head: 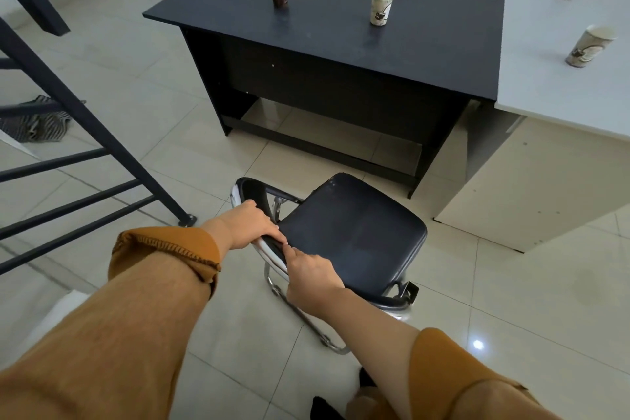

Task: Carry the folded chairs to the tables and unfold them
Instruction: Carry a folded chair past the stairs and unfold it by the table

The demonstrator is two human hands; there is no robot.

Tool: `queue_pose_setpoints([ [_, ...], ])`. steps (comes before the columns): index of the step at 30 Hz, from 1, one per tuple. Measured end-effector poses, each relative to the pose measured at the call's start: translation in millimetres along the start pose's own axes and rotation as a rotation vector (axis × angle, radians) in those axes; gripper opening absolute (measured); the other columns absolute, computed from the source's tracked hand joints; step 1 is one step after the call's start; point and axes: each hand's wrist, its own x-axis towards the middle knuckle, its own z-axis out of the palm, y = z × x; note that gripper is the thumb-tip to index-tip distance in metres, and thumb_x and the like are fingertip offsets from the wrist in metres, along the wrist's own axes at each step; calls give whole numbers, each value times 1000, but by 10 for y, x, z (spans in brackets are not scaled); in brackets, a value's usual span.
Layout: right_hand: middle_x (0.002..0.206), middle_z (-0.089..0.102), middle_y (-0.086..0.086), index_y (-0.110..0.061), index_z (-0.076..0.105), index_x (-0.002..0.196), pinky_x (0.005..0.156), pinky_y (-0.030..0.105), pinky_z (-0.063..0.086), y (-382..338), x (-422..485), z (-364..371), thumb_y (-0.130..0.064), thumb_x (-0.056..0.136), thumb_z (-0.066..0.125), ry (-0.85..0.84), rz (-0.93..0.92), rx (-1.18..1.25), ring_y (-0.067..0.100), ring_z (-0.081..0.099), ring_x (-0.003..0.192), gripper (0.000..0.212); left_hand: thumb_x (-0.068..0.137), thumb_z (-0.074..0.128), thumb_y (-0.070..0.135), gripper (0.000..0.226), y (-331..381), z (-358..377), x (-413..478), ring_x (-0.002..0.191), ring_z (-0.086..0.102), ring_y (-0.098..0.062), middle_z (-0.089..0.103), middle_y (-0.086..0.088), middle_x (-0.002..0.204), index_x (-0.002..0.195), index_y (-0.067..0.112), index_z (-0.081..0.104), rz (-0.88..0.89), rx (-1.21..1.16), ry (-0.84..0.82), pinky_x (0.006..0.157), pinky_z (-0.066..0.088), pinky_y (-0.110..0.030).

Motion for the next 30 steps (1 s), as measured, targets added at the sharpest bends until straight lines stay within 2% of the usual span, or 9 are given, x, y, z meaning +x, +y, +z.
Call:
queue_pose_setpoints([
  [3, 109, 56, 11, -5, 28, 143, 63, 35, 39, -72, 148, -26, -8, 82, 49, -6, -8, 3, 33, 57, 82, 64, 92, 47, -3, 68, -141, 45, -4, 132, 44, -20, 48, 4, 143, 141, 41, 35, -23, -4, 14, 111, 28, -39],
  [7, 99, 58, 10, -5, 32, 140, 60, 33, 36, -150, 348, -83, -8, 81, 51, -26, -21, 4, 25, 43, 68, 62, 91, 47, -4, 68, -327, 106, -30, 131, 46, -19, 49, 5, 143, 140, 42, 36, -41, -6, 41, 110, 30, -38],
  [11, 94, 59, 11, -5, 34, 139, 59, 32, 37, -232, 575, -192, -8, 81, 52, -58, -82, -38, 25, 45, 68, 61, 90, 46, -5, 70, -521, 173, -81, 130, 46, -20, 51, 5, 141, 140, 43, 36, -109, -50, 33, 111, 31, -37],
  [15, 74, 46, 3, -7, 38, 136, 53, 32, 38, -224, 811, -344, -7, 82, 51, -91, -151, -98, 22, 47, 62, 56, 88, 46, -6, 72, -675, 168, -98, 121, 50, -19, 57, 5, 131, 140, 43, 35, -182, -107, 39, 107, 36, -37],
  [21, 84, 56, 6, -13, 38, 137, 57, 31, 45, -54, 1051, -560, -7, 81, 54, -141, -208, -137, 23, 56, 70, 58, 92, 46, -3, 70, -729, 78, -18, 119, 54, -20, 57, 3, 132, 143, 42, 31, -250, -99, 61, 107, 36, -34],
  [25, 87, 57, 6, -17, 33, 142, 52, 26, 40, 180, 1082, -631, -6, 82, 54, -158, -218, -127, 19, 53, 68, 65, 94, 47, 2, 66, -645, -49, 130, 119, 54, -21, 57, 0, 131, 145, 39, 28, -269, -77, 46, 106, 38, -37],
  [30, 89, 59, 7, -19, 33, 142, 54, 27, 42, 316, 1117, -643, -6, 81, 54, -156, -223, -89, 20, 54, 68, 66, 95, 47, 4, 63, -642, -104, 221, 119, 54, -20, 58, 2, 131, 144, 40, 30, -269, -59, 62, 107, 37, -38],
])
